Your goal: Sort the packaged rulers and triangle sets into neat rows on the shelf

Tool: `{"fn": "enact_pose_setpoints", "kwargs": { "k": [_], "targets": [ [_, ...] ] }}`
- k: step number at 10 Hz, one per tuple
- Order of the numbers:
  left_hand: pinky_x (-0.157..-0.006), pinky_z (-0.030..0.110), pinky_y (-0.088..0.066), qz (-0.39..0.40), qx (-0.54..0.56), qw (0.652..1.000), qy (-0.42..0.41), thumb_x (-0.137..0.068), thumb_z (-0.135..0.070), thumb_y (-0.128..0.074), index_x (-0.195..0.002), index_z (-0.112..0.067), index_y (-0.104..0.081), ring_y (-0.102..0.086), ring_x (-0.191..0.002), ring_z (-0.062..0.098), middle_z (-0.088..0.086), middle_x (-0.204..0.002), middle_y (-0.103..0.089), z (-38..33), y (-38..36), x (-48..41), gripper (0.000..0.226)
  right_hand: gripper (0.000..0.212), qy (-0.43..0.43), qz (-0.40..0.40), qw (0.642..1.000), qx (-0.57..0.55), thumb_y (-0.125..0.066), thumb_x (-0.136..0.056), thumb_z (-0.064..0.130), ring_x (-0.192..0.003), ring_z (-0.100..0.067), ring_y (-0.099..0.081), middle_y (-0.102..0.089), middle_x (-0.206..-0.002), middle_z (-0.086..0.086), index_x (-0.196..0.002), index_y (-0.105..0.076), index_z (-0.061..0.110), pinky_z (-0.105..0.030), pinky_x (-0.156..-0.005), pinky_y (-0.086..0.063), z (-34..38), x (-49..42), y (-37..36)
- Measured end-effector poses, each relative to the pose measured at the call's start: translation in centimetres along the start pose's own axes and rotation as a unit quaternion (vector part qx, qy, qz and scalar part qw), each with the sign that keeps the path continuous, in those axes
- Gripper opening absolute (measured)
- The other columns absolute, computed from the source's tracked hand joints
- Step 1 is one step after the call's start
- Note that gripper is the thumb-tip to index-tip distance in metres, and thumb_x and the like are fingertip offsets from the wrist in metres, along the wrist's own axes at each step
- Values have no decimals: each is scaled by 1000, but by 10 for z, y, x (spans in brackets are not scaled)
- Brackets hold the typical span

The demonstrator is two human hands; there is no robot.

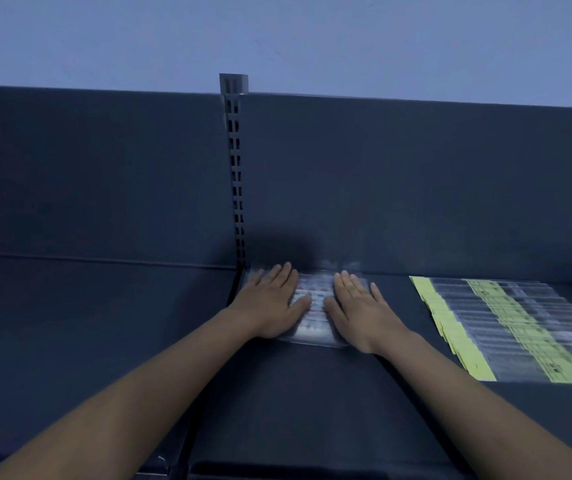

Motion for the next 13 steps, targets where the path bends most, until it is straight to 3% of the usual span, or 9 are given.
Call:
{"fn": "enact_pose_setpoints", "kwargs": {
  "k": [2, 3, 5, 8, 9, 10, 11, 12, 13],
  "targets": [
    [-118, 35, 11, -27, 30, 999, 20, -95, -64, -11, -153, -17, 10, 16, -147, 13, 2, -161, 15, -1, -17, 12, 78, 68, 22, -50, 998, 24, -11, -98, 52, -136, -11, 37, 41, -147, -3, -146, 23, 18, -41, -112, 23, 0, 12, -4],
    [-117, 36, 14, -36, 12, 999, 24, -94, -67, -9, -153, -17, 11, 19, -146, 13, 1, -160, 19, -3, -14, 19, 80, 69, 17, -55, 998, 28, -10, -98, 52, -136, -11, 36, 40, -148, -1, -146, 24, 17, -42, -111, 25, 2, 17, -2],
    [-120, 37, 10, -4, 9, 1000, 18, -89, -73, -6, -153, -18, 11, 17, -147, 13, 1, -160, 18, -11, -18, 40, 86, 66, 28, 13, 999, 8, -10, -99, 52, -143, -8, 19, 17, -158, 3, -150, 12, 17, -38, -117, 15, 7, 34, -12],
    [-120, 38, 6, -4, -7, 1000, 12, -89, -74, -5, -154, -17, 7, 10, -148, 14, 0, -162, 10, -12, -18, 46, 87, 67, 35, 7, 999, 15, -9, -98, 53, -144, -8, 16, 13, -159, 4, -150, 11, 16, -36, -117, 13, 12, 46, -14],
    [-121, 41, -1, -25, -37, 999, 7, -90, -72, -7, -155, -16, -6, -3, -149, 17, 3, -163, -3, -15, -12, 47, 85, 66, 37, 0, 999, -7, -10, -99, 52, -145, -8, 12, 9, -159, 3, -151, 9, 16, -34, -117, 11, 12, 48, -10],
    [-119, 42, -15, -61, -64, 996, -4, -93, -67, -11, -146, -16, -31, -27, -143, 21, 5, -156, -30, -19, 0, 44, 76, 64, 34, -28, 998, -52, -13, -100, 49, -146, -7, 5, 1, -160, 2, -152, 2, 15, -31, -118, 6, 8, 54, -3],
    [-110, 41, -27, -74, -73, 995, -5, -95, -65, -15, -118, -22, -54, -49, -121, 20, 0, -128, -58, -29, 12, 42, 63, 63, 32, -36, 995, -84, -17, -100, 49, -146, -9, -3, -8, -160, -1, -152, -8, 13, -31, -119, -1, -2, 65, 5],
    [-100, 38, -36, -100, -73, 992, -14, -96, -63, -19, -110, -23, -57, -55, -109, 20, -1, -117, -63, -46, 25, 40, 58, 58, 28, -58, 991, -119, -23, -101, 47, -146, -12, -11, -21, -157, -4, -147, -25, 13, -30, -117, -11, -21, 83, 15],
    [-97, 36, -36, -104, -71, 992, 6, -96, -62, -24, -125, -21, -54, -54, -115, 22, 1, -126, -61, -61, 30, 38, 58, 56, 6, -51, 991, -125, -27, -101, 46, -146, -12, -13, -20, -158, -2, -148, -27, 15, -25, -115, -14, -46, 104, 23]
  ]
}}
Point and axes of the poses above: each hand's wrist, its own x-axis away from the middle knuckle, its own y-axis out of the back of the hand, z = x × y, the point moved 5 cm from there along -x, towards the middle knuckle
